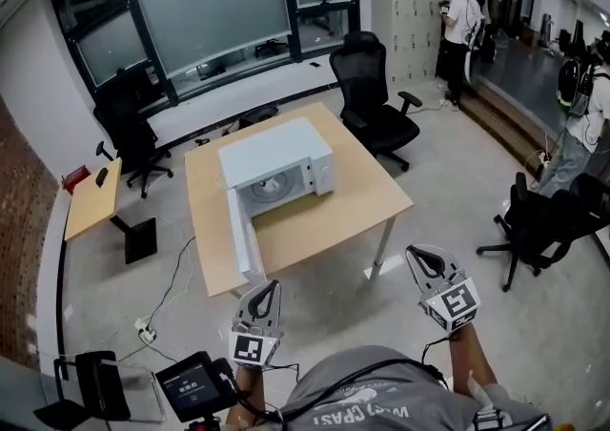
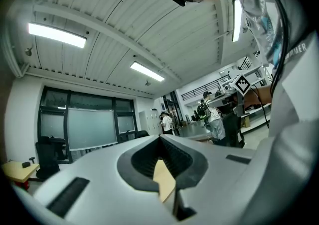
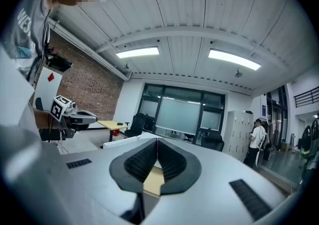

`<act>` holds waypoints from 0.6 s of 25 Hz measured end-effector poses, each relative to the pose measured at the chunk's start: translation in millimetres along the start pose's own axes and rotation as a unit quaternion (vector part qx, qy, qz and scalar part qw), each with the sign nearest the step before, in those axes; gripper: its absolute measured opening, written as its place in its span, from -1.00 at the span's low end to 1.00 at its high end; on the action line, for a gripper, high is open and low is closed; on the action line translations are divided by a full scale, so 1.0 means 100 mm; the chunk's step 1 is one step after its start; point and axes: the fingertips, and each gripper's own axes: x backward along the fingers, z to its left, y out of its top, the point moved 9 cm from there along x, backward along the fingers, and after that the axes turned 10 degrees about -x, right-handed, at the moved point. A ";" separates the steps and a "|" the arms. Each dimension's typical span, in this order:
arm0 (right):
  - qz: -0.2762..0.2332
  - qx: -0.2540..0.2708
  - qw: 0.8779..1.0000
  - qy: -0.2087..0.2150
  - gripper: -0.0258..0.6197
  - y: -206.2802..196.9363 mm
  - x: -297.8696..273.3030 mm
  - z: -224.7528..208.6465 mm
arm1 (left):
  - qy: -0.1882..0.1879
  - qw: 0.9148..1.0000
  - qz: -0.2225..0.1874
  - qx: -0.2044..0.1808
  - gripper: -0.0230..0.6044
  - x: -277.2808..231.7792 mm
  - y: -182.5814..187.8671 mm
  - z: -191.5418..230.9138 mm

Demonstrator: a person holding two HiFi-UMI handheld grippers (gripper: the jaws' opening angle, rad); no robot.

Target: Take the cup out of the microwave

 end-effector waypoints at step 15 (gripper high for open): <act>0.004 0.018 0.999 0.029 -0.89 0.12 -0.91 0.30 | 0.001 1.000 -0.004 0.004 -0.84 0.07 -0.30 0.53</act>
